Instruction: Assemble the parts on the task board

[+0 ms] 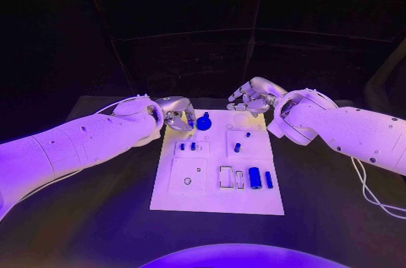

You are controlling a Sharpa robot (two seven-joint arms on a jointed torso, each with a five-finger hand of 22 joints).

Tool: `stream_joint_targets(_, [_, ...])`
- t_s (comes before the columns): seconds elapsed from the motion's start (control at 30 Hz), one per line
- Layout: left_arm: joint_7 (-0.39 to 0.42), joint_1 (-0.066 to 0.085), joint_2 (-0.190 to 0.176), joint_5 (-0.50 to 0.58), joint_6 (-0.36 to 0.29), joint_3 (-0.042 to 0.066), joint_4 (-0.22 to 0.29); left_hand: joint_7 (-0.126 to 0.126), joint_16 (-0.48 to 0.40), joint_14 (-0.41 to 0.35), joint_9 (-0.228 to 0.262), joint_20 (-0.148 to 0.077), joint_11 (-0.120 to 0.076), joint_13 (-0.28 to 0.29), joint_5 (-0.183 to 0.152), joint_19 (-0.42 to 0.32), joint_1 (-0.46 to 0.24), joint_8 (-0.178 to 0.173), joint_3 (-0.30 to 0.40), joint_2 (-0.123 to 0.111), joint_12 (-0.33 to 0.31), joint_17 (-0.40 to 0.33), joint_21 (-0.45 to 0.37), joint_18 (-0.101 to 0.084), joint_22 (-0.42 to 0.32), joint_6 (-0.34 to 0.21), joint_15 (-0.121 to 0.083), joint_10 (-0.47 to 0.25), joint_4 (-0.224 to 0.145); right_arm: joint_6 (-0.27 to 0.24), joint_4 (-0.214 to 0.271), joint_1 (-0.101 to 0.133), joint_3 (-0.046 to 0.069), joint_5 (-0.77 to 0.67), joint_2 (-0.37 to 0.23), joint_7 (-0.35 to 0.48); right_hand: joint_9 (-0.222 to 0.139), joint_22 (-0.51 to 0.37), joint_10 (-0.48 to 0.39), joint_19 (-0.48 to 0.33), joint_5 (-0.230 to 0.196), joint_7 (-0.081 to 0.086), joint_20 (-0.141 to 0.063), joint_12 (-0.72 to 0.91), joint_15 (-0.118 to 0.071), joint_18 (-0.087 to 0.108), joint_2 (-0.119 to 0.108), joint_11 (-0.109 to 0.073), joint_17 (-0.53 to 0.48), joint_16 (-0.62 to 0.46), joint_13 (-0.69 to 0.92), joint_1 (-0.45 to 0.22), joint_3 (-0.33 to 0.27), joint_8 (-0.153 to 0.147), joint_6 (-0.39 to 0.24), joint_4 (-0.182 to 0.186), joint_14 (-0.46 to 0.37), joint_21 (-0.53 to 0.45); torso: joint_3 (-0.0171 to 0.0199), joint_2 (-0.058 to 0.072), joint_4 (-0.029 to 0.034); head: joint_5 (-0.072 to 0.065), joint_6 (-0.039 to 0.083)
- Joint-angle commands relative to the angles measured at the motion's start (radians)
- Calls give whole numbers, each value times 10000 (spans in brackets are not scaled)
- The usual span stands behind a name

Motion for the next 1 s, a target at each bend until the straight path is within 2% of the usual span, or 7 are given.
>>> stream_joint_targets(0.03, [-137,4,7,123,636,11,-36,-25,10,68,-10,29,-12,-20,14,-20,-109,-68,19,6,-34,-16,8,-146,-23,70,-14,83,36,24,7,16,5,17,11,76,-12,-9,-56,-59,12,-17,-4,-55,-34,166,97,-16,-8,-61,-9,14,20,37,-85,36,320,-53,7,1,-12,1,-5])
stream_joint_targets(0.47, [-92,-162,34,19,850,7,-206,-36,1,59,-18,28,-18,-35,14,-38,-130,-86,2,-39,-61,-36,-15,-139,-42,86,-19,107,26,24,17,16,5,17,10,84,-12,-9,-56,-59,12,-17,-4,-55,-34,166,97,-16,-8,-61,-9,14,20,37,-85,36,320,-53,6,0,-7,-28,-27])
stream_joint_targets(1.0, [34,-211,79,16,706,7,-183,-44,-1,54,-24,27,-23,-46,14,-49,-154,-99,-11,-63,-84,-47,-27,-135,-50,102,-22,127,29,29,11,16,5,17,21,87,-11,-23,-56,-63,15,-16,-4,-52,-33,168,110,-16,-15,-69,-10,24,20,41,-87,40,319,-64,5,-2,-1,-21,-54])
